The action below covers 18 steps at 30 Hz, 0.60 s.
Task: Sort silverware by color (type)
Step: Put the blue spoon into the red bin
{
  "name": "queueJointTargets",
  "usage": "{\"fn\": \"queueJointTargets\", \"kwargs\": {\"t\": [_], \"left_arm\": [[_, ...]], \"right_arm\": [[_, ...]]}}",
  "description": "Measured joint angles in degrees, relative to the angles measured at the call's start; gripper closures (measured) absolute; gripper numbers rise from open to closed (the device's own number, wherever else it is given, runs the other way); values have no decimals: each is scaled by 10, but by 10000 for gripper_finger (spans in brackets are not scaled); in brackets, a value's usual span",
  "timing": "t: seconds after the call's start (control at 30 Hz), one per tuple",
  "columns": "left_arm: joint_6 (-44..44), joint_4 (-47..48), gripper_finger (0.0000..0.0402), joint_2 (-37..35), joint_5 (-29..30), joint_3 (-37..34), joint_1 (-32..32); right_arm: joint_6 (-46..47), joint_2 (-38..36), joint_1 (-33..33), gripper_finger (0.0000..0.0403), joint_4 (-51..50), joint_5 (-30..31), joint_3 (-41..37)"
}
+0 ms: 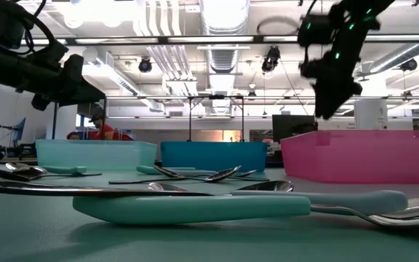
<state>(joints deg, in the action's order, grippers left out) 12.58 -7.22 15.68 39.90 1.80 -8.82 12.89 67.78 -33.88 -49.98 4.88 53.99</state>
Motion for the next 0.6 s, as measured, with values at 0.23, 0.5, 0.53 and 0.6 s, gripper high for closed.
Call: {"fn": "queueJointTargets", "kwargs": {"t": [0.23, 0.5, 0.53, 0.6], "left_arm": [[0, 0, 298, 0, 0, 0, 0], [0, 0, 298, 0, 0, 0, 0], [0, 0, 298, 0, 0, 0, 0], [0, 0, 298, 0, 0, 0, 0]], "right_arm": [[-58, 124, -67, 244, -17, -94, 18], [-96, 198, -82, 257, -24, -93, 31], [-98, 202, -82, 258, -24, -93, 31], [-105, 209, -83, 259, -23, -93, 31]]}}
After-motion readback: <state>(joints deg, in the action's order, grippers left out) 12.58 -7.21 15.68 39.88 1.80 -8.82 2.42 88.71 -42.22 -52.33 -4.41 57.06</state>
